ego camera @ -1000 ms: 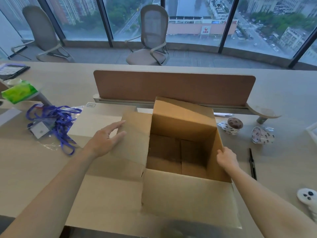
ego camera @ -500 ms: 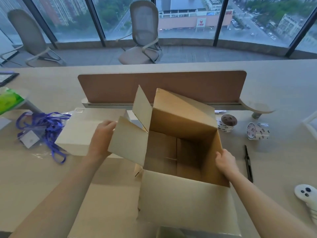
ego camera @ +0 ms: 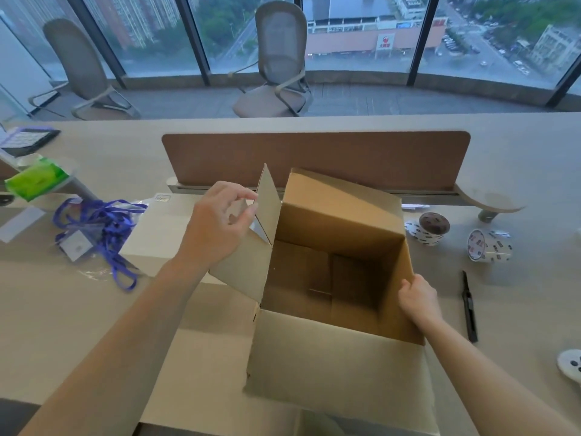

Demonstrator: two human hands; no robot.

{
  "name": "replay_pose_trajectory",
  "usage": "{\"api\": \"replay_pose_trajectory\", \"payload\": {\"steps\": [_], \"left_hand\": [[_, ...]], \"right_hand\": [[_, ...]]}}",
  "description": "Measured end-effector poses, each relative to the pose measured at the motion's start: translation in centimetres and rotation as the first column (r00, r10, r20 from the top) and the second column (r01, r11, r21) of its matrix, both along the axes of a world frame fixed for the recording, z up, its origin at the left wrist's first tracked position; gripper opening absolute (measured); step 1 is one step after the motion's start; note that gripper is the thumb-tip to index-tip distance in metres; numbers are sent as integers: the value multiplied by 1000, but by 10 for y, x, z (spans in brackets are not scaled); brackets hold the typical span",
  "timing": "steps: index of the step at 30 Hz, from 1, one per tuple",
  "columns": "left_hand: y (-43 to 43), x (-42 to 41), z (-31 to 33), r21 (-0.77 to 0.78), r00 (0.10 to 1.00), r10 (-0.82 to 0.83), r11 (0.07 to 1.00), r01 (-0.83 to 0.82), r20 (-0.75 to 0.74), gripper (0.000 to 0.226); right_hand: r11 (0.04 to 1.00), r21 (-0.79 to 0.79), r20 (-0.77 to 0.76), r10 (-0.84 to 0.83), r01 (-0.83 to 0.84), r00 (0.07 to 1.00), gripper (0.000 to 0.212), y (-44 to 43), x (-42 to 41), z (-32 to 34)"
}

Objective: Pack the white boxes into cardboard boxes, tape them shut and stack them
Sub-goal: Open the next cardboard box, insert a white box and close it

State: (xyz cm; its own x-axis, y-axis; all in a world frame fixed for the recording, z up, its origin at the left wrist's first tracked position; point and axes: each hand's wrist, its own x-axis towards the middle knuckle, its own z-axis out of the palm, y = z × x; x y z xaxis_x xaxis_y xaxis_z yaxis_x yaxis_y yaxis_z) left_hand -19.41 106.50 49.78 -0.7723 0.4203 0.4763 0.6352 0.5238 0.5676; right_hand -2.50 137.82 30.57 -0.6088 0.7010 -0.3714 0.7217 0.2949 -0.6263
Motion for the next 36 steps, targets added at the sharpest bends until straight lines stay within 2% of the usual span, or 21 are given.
{"api": "replay_pose_trajectory", "payload": {"steps": [2,4,6,8,11,12,16,19,21,24,30,36], "left_hand": [[3,0,-9,-90,993,-52,995,43,-103,10],[5,1,-25,-248,967,-122,967,65,-225,12],[6,1,-43,-409,954,-184,909,74,-235,16],[6,3,-63,-568,987,-117,823,34,-110,24],[7,8,-95,-806,986,100,590,49,133,66],[8,10,-103,-813,970,140,577,82,197,76],[15,13,-122,-675,881,247,730,105,404,91],[24,16,-129,-437,719,267,898,56,641,94],[25,14,-132,-329,637,257,944,-6,727,86],[18,7,-139,-224,548,247,968,-109,799,64],[-2,1,-162,-153,432,238,963,-222,870,74],[-9,-2,-179,-116,423,235,950,-290,875,74]], "right_hand": [[1000,-4,2,2,-2,1000,29,-4,-1,1],[1000,-7,2,-2,2,1000,30,-8,-3,1],[1000,-9,9,-9,9,1000,30,-11,-5,3],[1000,-4,19,-16,16,1000,30,-13,-7,4],[999,-24,16,-22,23,1000,30,-12,-6,5],[999,-35,13,-23,23,1000,30,-11,-5,5],[997,-67,-20,-27,26,999,29,-11,-6,6],[996,-87,-43,-36,32,998,27,-12,-7,5],[995,-101,-64,-34,28,997,24,-12,-6,4],[990,-134,-113,-50,34,992,20,-14,-8,2],[992,-124,-134,-48,31,990,21,-27,-19,-1],[998,-62,-125,-28,21,992,19,-30,-24,-4]]}}
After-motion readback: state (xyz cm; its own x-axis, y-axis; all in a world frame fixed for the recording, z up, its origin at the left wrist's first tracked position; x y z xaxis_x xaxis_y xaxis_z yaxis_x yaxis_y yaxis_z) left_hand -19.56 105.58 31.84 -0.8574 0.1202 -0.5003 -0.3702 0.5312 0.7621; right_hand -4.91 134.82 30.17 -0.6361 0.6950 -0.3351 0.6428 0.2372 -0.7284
